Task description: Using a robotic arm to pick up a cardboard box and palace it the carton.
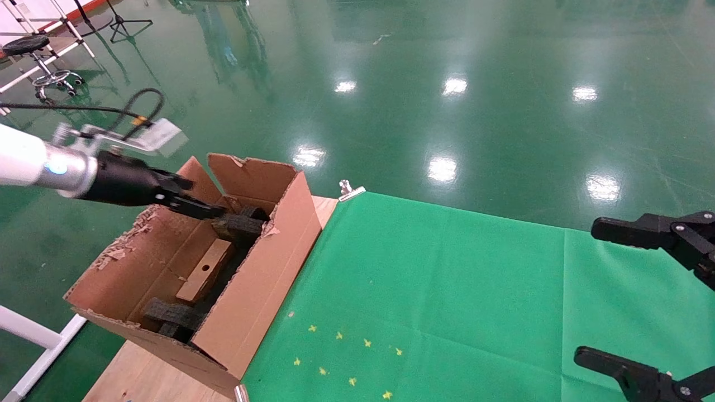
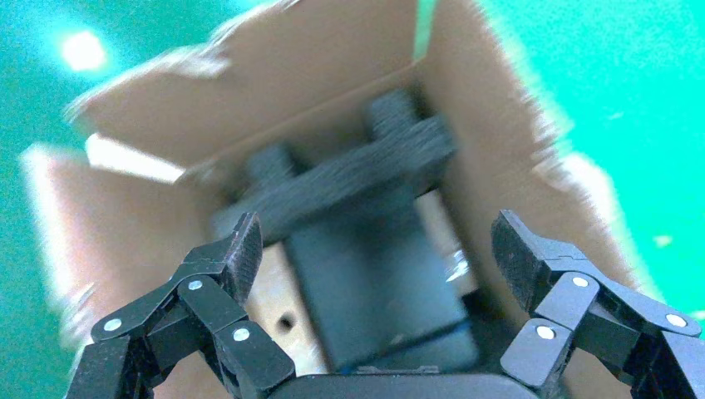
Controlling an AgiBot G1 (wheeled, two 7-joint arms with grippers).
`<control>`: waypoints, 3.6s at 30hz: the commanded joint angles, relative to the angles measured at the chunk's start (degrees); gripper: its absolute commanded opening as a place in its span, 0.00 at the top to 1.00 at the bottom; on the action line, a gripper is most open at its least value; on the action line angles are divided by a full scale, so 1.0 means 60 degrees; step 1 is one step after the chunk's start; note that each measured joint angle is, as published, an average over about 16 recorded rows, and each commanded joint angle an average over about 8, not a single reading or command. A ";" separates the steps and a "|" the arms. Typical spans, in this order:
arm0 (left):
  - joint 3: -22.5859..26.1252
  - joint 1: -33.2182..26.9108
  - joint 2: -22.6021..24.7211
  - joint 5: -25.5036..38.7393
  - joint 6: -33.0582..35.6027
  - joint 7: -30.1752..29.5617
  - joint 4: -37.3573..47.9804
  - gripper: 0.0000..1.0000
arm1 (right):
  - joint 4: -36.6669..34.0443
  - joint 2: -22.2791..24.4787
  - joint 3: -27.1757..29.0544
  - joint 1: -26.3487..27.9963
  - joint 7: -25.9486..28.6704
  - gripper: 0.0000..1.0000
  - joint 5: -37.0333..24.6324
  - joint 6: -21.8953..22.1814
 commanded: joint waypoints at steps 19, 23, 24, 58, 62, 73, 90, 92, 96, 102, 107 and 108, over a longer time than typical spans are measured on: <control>-0.2206 0.2715 -0.0253 -0.3038 0.0828 0.0717 -0.3317 0.00 | -0.0001 0.0001 -0.0003 0.0001 -0.0002 0.00 0.0002 0.0001; -0.2668 0.3284 -0.0306 -0.3675 0.1002 0.0867 -0.4013 0.00 | -0.0001 0.0001 -0.0004 0.0001 -0.0002 0.00 0.0002 0.0001; -0.2783 0.3426 -0.0319 -0.3834 0.1045 0.0905 -0.4186 0.00 | -0.0001 0.0001 -0.0004 0.0001 -0.0002 0.00 0.0002 0.0001; -0.6176 0.7603 -0.0707 -0.8516 0.2328 0.1988 -0.9282 0.00 | -0.0003 0.0004 -0.0007 0.0000 -0.0005 0.00 0.0007 0.0005; -0.6188 0.7617 -0.0711 -0.8536 0.2335 0.1991 -0.9288 0.00 | -0.0003 0.0004 -0.0008 0.0000 -0.0005 0.00 0.0008 0.0007; -0.6059 0.7458 -0.0698 -0.8352 0.2276 0.1962 -0.9099 0.00 | -0.0003 0.0004 -0.0008 0.0000 -0.0005 0.00 0.0008 0.0007; -0.5990 0.7376 -0.0689 -0.8253 0.2247 0.1947 -0.9000 0.00 | -0.0004 0.0004 -0.0008 0.0000 -0.0005 0.00 0.0008 0.0006; -0.5986 0.7372 -0.0688 -0.8247 0.2245 0.1946 -0.8994 0.00 | -0.0004 0.0004 -0.0008 0.0000 -0.0005 0.00 0.0008 0.0006; -0.5981 0.7364 -0.0686 -0.8239 0.2242 0.1943 -0.8987 0.00 | -0.0003 0.0005 -0.0008 0.0000 -0.0005 0.00 0.0008 0.0006; -0.5975 0.7355 -0.0684 -0.8229 0.2238 0.1940 -0.8980 0.00 | -0.0004 0.0005 -0.0008 0.0000 -0.0005 0.00 0.0008 0.0006; -0.5971 0.7352 -0.0684 -0.8225 0.2235 0.1938 -0.8975 0.00 | -0.0004 0.0004 -0.0008 0.0000 -0.0005 0.00 0.0008 0.0006; -0.5971 0.7351 -0.0684 -0.8224 0.2235 0.1938 -0.8975 0.00 | -0.0004 0.0004 -0.0008 0.0001 -0.0005 0.00 0.0008 0.0006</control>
